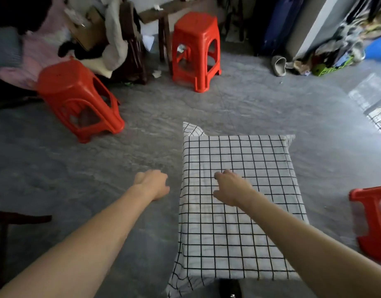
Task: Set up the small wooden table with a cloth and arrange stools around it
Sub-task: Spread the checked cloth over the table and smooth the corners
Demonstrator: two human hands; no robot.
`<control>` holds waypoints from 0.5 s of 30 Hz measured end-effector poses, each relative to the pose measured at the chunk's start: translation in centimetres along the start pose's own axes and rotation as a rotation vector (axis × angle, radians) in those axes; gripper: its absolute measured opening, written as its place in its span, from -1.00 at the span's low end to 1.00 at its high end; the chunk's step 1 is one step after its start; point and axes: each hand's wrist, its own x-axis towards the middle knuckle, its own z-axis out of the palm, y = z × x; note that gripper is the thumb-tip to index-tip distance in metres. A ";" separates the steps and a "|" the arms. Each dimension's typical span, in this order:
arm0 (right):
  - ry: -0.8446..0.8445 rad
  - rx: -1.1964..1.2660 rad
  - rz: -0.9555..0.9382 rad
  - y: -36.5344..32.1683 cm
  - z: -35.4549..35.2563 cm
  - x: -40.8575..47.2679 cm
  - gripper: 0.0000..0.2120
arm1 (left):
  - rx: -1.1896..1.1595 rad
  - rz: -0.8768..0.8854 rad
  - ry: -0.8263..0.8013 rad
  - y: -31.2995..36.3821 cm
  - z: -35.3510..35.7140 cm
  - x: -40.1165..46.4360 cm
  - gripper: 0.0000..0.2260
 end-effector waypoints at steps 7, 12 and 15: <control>0.251 0.080 -0.041 -9.0 -11.9 -13.8 -0.40 | -0.093 0.188 0.328 -2.4 -8.1 -16.6 -0.61; 0.424 0.101 -0.007 -13.6 -14.2 -22.1 -0.44 | -0.133 0.228 0.534 -7.8 -10.9 -25.2 -0.55; 0.480 0.099 0.006 -15.8 -14.4 -25.3 -0.40 | -0.128 0.237 0.595 -11.6 -11.5 -28.5 -0.52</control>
